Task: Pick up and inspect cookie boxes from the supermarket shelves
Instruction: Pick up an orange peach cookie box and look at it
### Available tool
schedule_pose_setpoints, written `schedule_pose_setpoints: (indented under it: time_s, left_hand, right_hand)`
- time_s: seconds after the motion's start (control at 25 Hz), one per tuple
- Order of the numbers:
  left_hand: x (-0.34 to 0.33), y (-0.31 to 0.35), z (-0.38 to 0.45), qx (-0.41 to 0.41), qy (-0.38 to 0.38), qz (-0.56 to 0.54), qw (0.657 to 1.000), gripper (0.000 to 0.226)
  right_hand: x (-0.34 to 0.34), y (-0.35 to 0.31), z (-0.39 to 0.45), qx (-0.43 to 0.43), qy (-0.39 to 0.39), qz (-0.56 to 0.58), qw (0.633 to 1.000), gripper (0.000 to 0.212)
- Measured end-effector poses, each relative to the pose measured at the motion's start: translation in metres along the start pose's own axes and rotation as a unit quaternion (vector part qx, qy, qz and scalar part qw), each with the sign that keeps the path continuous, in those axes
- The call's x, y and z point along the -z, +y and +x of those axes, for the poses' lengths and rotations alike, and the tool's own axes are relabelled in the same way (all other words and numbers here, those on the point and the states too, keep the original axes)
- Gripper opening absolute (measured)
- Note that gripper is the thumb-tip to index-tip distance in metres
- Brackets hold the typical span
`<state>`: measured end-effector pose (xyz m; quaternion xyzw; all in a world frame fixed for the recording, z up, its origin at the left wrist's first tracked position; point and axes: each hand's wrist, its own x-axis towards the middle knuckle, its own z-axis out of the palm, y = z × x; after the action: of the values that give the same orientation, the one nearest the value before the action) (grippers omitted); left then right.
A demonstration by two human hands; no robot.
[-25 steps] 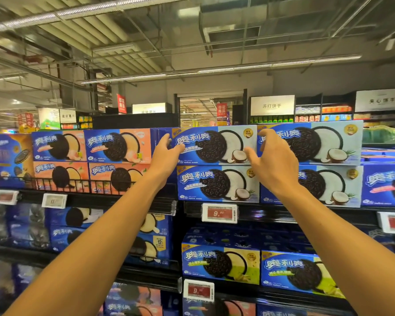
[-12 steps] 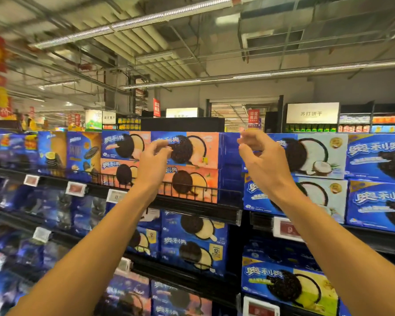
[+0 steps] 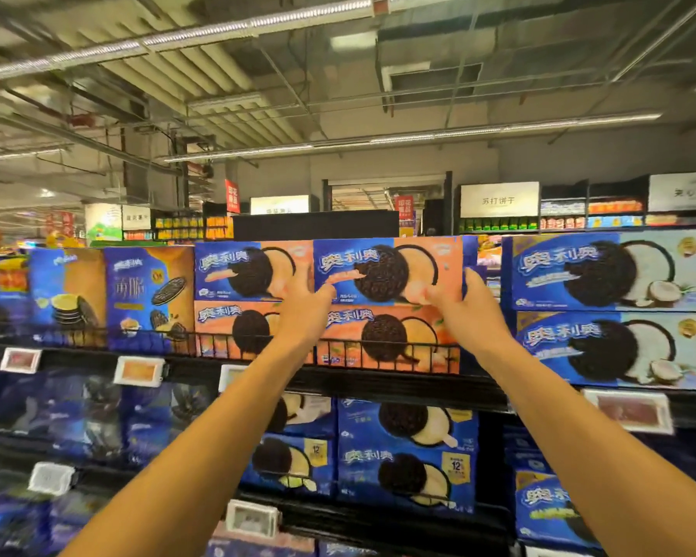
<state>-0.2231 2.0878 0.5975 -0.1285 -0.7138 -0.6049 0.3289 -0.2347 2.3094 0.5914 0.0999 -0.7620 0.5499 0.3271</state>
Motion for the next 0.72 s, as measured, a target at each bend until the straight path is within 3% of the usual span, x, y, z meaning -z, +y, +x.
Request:
schedule_pose_setpoints:
  time_s: [0.08, 0.28, 0.4, 0.56, 0.72]
  left_hand:
    - [-0.002, -0.003, 0.003, 0.002, -0.007, -0.032, 0.999, 0.037]
    - [0.005, -0.005, -0.001, -0.016, 0.004, -0.114, 0.993, 0.041]
    - [0.012, -0.007, -0.009, -0.023, -0.001, -0.142, 0.99, 0.04]
    - [0.023, -0.007, -0.03, -0.062, -0.022, -0.175, 0.982, 0.036]
    - [0.031, -0.009, -0.059, -0.047, -0.057, -0.264, 0.962, 0.031]
  right_hand:
    - [-0.002, 0.002, -0.005, 0.03, 0.026, -0.026, 0.999, 0.02]
    - [0.005, -0.007, -0.026, 0.094, 0.061, -0.043, 0.993, 0.032]
    - [0.016, -0.017, -0.041, 0.1, 0.073, -0.006, 0.992, 0.042]
    - [0.028, -0.024, -0.067, 0.096, 0.065, 0.061, 0.991, 0.038]
    - [0.042, -0.023, -0.106, 0.081, 0.067, 0.121, 0.987, 0.038]
